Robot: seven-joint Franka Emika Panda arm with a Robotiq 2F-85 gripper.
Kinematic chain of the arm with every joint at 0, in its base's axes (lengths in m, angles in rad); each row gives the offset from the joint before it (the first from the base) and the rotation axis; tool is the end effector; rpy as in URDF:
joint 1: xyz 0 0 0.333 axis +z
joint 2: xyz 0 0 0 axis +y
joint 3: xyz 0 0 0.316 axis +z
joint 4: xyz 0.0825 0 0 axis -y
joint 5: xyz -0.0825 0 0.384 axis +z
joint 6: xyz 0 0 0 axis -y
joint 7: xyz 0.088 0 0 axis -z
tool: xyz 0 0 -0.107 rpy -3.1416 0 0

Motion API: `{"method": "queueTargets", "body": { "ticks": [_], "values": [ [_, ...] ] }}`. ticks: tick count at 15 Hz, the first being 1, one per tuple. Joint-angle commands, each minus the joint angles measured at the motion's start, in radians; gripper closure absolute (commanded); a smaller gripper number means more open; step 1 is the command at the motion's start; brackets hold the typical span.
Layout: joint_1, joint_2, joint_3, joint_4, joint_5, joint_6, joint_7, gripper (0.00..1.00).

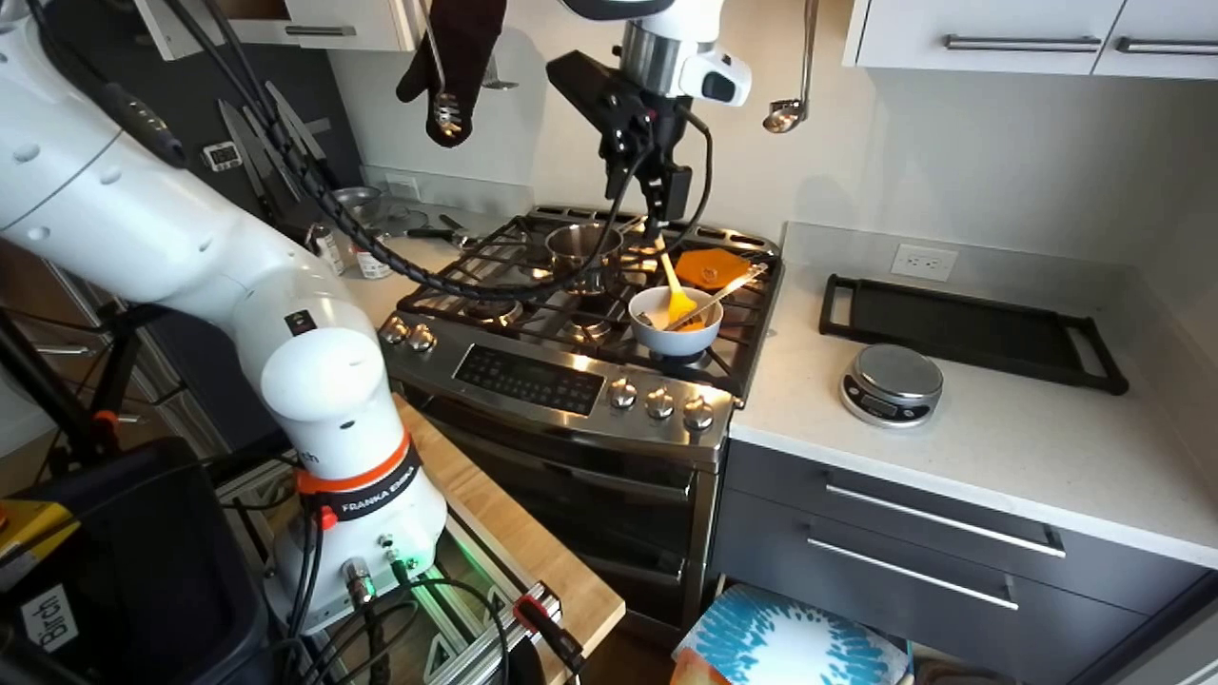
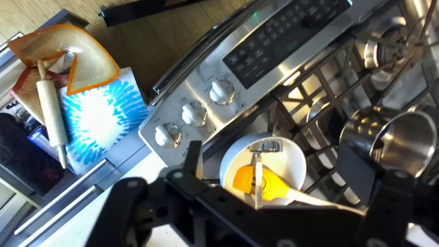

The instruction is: Remove the serving spoon from the pot

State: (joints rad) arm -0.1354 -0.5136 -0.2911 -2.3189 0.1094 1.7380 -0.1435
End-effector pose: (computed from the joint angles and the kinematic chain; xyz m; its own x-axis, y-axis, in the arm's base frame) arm 0.3575 -0.1652 0.5200 0.9658 -0.2541 -0.0521 -0.2589 -0.9317 -0.2549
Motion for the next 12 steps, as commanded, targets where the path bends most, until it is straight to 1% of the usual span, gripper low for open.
{"method": "queueTargets", "body": {
  "ticks": [1,4,5,6,7,9,12],
  "values": [
    [-0.014,0.183,-0.016,-0.003,0.117,0.18,0.022,0.0],
    [-0.009,0.354,0.0,0.021,0.208,0.332,0.035,0.0],
    [-0.005,0.414,0.008,0.04,0.238,0.358,0.041,0.0],
    [-0.006,0.463,0.012,0.071,0.269,0.32,0.049,0.0],
    [-0.027,0.358,0.023,0.005,0.218,0.335,0.021,0.0],
    [-0.027,0.442,0.036,0.042,0.247,0.335,0.027,0.0],
    [-0.028,0.472,0.039,0.07,0.254,0.335,0.035,0.0]
  ]
}}
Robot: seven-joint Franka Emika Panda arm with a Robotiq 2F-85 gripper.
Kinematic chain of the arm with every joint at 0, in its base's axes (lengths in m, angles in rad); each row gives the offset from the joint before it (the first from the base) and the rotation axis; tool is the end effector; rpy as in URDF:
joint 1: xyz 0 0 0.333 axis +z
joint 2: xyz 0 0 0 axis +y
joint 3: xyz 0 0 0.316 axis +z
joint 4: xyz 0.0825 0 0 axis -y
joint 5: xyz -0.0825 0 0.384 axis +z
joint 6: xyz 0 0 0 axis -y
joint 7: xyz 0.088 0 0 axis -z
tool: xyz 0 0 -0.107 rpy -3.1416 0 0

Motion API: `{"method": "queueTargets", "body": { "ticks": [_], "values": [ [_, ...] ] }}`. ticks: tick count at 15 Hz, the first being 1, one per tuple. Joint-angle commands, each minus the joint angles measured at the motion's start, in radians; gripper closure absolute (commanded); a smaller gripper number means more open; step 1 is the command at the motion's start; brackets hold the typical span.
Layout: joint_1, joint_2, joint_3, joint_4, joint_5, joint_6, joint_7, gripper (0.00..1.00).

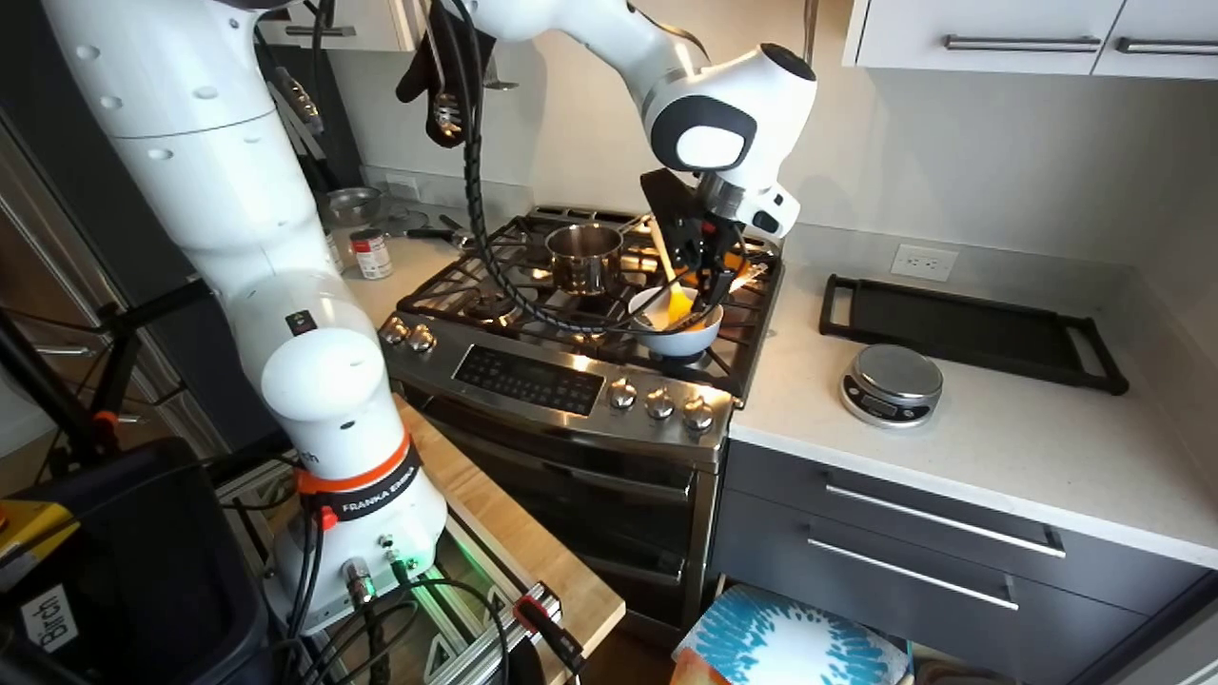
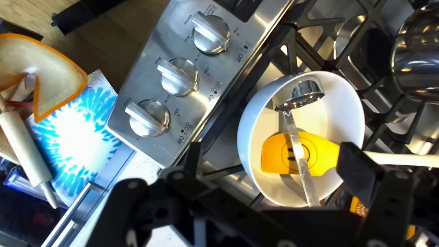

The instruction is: Remove the serving spoon from the pot

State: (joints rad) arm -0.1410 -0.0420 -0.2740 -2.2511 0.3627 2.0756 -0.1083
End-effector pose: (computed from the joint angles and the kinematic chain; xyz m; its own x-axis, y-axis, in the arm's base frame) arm 0.4663 -0.1860 0.3740 0.8780 -0.4610 -0.1290 -0.4772 -0.8219 -0.3110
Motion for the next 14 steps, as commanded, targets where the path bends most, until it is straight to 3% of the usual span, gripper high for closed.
{"method": "queueTargets", "body": {
  "ticks": [1,4,9,12,14],
  "values": [
    [-0.014,0.016,0.033,0.001,0.04,0.043,-0.01,0.0],
    [0.009,0.117,0.076,0.03,0.17,0.147,-0.063,0.0],
    [0.007,0.267,0.151,0.092,0.135,0.261,-0.054,0.0],
    [0.003,0.332,0.184,0.134,0.121,0.264,-0.051,0.21],
    [0.002,0.369,0.197,0.162,0.108,0.269,-0.047,0.24]
  ]
}}
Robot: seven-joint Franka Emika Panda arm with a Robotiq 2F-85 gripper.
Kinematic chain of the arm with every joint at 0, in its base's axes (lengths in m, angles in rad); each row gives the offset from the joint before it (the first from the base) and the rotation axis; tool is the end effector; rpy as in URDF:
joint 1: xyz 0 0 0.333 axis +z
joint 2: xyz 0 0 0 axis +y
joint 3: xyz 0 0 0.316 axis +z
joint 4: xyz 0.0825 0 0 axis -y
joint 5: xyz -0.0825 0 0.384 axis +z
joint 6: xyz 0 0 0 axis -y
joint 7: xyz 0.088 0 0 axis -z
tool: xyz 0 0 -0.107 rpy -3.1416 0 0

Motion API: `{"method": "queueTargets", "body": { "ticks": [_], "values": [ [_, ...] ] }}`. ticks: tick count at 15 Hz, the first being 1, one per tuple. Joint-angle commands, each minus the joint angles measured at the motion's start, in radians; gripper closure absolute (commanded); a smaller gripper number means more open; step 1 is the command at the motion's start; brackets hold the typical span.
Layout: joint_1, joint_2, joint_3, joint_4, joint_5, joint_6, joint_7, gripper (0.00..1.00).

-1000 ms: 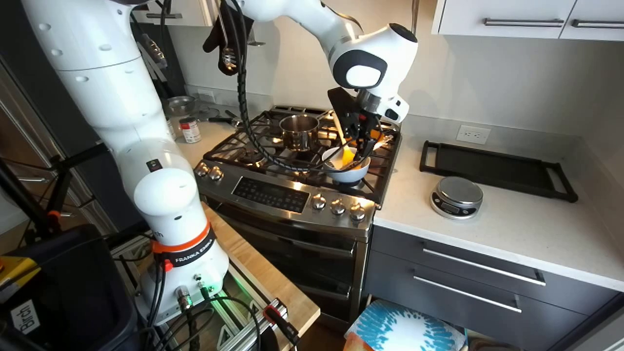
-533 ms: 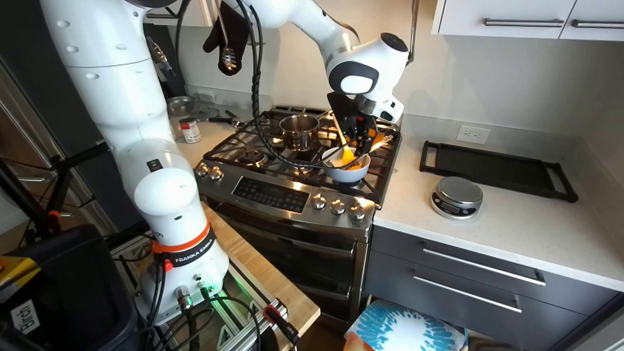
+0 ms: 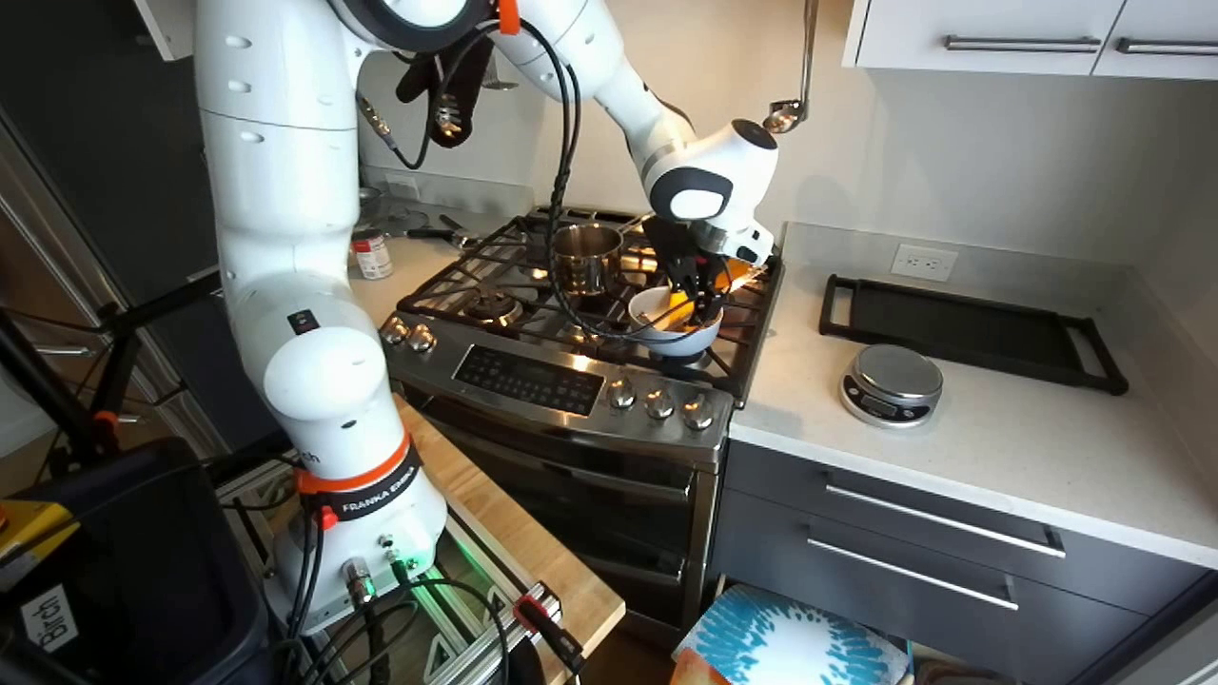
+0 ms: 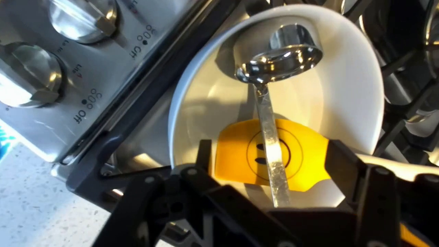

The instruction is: Remove the serving spoon from the pot

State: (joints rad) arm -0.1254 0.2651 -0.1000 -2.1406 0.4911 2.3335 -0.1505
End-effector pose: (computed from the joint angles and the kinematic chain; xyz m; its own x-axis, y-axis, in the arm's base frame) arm 0.5505 -0.1177 0.2759 0.9126 -0.4026 -0.0718 -0.4042 -0.8612 -0.3081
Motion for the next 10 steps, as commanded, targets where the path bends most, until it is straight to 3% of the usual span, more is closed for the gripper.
{"method": "queueTargets", "body": {
  "ticks": [1,3,4,5,6,7,8,10],
  "values": [
    [-0.015,0.075,0.029,0.062,-0.026,0.014,-0.005,0.34],
    [-0.007,0.103,0.025,0.084,-0.074,0.019,0.024,0.36],
    [-0.005,0.112,0.024,0.09,-0.095,0.024,0.033,0.48],
    [-0.003,0.124,0.024,0.1,-0.116,0.024,0.042,0.43],
    [-0.001,0.134,0.023,0.109,-0.141,0.024,0.049,0.51],
    [0.001,0.142,0.023,0.113,-0.161,0.027,0.058,0.67],
    [0.001,0.15,0.024,0.12,-0.178,0.031,0.062,0.67],
    [0.002,0.159,0.028,0.128,-0.197,0.046,0.064,0.83]
  ]
}}
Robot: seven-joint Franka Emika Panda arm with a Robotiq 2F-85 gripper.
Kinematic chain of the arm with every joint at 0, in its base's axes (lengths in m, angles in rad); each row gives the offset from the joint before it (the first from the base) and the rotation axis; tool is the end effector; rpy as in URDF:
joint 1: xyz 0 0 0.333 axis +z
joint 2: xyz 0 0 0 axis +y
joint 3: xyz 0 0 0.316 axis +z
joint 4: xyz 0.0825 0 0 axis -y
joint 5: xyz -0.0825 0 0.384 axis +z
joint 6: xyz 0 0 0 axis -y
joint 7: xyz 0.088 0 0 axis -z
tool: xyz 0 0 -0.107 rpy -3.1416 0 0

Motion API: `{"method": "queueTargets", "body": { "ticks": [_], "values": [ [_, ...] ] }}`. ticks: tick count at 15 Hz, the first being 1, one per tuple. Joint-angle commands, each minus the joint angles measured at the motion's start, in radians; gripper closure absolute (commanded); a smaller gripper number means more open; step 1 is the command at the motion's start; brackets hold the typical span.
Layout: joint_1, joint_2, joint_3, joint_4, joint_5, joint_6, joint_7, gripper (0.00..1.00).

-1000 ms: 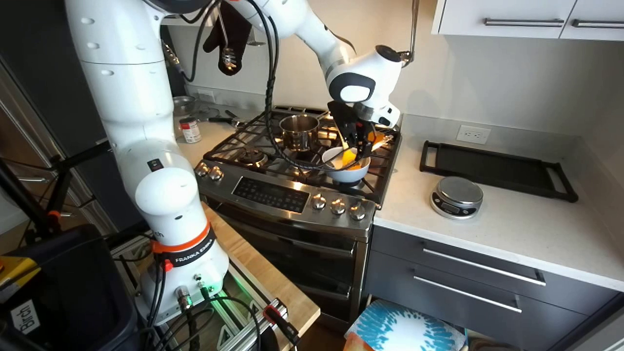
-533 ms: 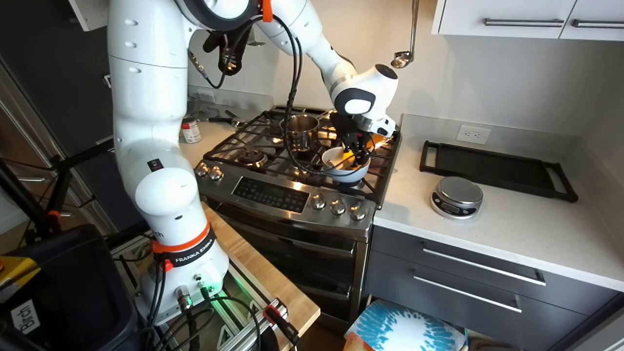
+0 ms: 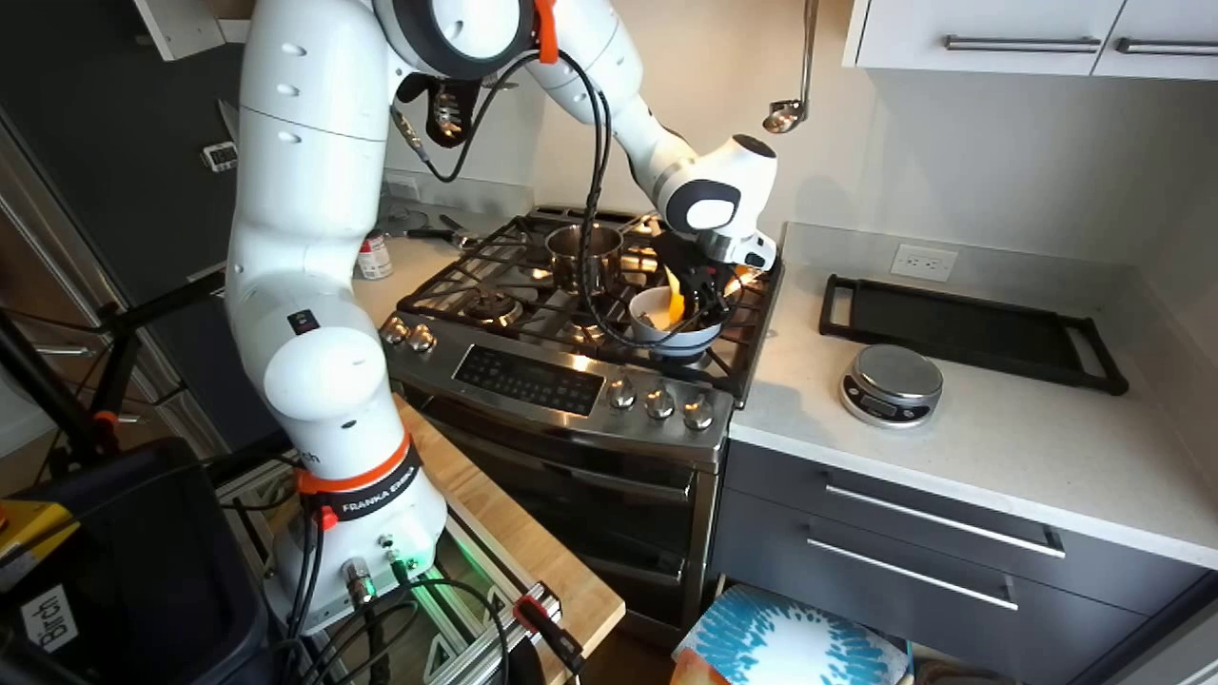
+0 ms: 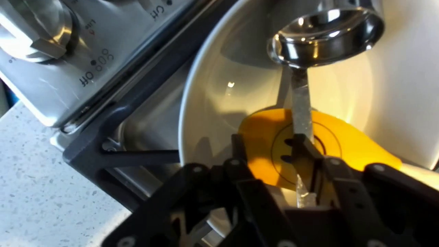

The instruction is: Remove the serving spoon from the pot

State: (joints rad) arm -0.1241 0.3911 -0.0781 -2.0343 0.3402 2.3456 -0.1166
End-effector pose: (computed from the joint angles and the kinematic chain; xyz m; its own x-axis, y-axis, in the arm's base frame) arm 0.5801 -0.1130 0.2456 0.9461 -0.3151 -0.0751 -0.3238 -0.9244 -0.2013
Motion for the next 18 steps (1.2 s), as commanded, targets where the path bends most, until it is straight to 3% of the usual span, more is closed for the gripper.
{"method": "queueTargets", "body": {
  "ticks": [1,2,3,6,8,14,16,18],
  "values": [
    [0.001,0.031,0.011,0.026,-0.051,0.04,0.027,0.92],
    [-0.001,0.031,0.017,0.03,-0.049,0.042,0.022,0.98],
    [0.0,0.022,0.021,0.025,-0.05,0.046,0.023,0.98],
    [-0.003,-0.007,0.033,0.009,-0.041,0.063,0.017,0.69],
    [-0.001,-0.038,0.037,-0.018,-0.04,0.072,0.02,0.58],
    [0.002,-0.09,0.042,-0.036,-0.037,0.065,0.015,0.11],
    [0.001,-0.096,0.046,-0.04,-0.033,0.064,0.006,0.0],
    [-0.004,-0.093,0.056,-0.04,-0.022,0.052,-0.013,0.0]
  ]
}}
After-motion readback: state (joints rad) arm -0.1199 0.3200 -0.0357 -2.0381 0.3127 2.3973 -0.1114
